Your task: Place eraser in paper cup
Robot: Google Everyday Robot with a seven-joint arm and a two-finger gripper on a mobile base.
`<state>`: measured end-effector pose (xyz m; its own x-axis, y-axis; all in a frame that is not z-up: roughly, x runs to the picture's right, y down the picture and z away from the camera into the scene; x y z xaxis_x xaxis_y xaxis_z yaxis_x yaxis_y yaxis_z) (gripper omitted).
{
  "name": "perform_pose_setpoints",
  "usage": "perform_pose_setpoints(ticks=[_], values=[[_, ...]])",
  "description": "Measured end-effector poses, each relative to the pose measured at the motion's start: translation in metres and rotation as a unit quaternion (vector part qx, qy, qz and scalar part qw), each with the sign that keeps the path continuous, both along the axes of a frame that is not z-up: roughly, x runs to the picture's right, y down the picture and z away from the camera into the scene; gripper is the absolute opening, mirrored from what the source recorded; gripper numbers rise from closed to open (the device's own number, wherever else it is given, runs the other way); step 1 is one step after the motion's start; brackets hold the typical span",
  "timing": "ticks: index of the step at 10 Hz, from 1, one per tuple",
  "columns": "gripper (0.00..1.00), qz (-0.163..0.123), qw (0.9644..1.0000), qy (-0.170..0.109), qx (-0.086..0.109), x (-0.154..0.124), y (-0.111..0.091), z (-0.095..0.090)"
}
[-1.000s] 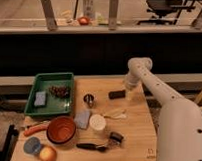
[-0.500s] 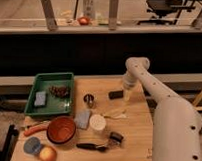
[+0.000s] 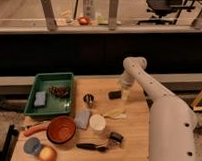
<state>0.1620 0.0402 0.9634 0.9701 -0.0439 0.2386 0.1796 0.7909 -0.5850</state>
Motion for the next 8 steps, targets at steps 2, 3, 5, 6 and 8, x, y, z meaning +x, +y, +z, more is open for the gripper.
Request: perform_pose_setpoints(ticks=[2, 3, 5, 6, 8], values=[[0.8, 0.0, 1.0, -0.002, -0.001, -0.004, -0.001, 0.002], [0.8, -0.004, 1.0, -0.005, -0.002, -0.004, 0.001, 0.0], [0.8, -0.005, 1.0, -0.008, 0.001, -0.004, 0.003, 0.001], [0.8, -0.005, 0.9999, -0.01, 0.002, -0.005, 0.005, 0.001], [0.8, -0.003, 0.9999, -0.01, 0.002, -0.002, 0.01, 0.004]])
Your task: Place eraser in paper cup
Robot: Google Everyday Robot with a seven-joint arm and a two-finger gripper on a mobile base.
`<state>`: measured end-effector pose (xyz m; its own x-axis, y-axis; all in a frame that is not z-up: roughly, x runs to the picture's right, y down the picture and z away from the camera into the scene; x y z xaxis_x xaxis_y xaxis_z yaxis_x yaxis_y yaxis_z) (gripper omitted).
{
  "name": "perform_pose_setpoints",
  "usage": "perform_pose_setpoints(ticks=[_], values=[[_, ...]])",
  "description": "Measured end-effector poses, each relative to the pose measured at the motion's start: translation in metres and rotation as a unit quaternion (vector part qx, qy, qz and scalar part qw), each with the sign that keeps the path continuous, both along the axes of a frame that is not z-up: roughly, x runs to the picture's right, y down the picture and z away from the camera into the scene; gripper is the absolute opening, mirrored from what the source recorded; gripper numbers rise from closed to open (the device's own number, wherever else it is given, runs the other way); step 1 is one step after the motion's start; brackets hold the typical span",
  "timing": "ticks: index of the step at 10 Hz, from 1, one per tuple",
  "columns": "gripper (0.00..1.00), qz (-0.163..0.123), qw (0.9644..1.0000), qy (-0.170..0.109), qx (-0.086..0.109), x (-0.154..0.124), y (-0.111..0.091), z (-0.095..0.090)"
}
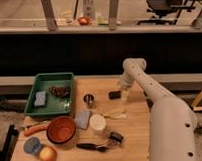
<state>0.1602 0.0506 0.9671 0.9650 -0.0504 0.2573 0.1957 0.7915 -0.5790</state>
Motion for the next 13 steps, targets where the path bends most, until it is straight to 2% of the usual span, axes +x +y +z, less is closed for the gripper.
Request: perform_pose_setpoints(ticks=[1, 2, 7, 8, 9, 11, 13], values=[[0.8, 0.0, 1.0, -0.001, -0.001, 0.0, 0.002, 0.001], [0.74, 0.0, 1.0, -0.002, -0.005, -0.002, 0.008, 0.006], [0.24, -0.003, 0.9999, -0.002, -0.012, -0.004, 0.012, 0.011], [0.1, -0.004, 0.9999, -0.002, -0.013, -0.004, 0.011, 0.009], [0.04, -0.004, 0.9999, -0.002, -0.013, -0.004, 0.011, 0.008], [0.0, -0.011, 0.9999, -0.006, -0.011, -0.004, 0.008, 0.008], [0.0, -0.029, 0.9992, -0.024, -0.009, -0.008, -0.007, -0.005]])
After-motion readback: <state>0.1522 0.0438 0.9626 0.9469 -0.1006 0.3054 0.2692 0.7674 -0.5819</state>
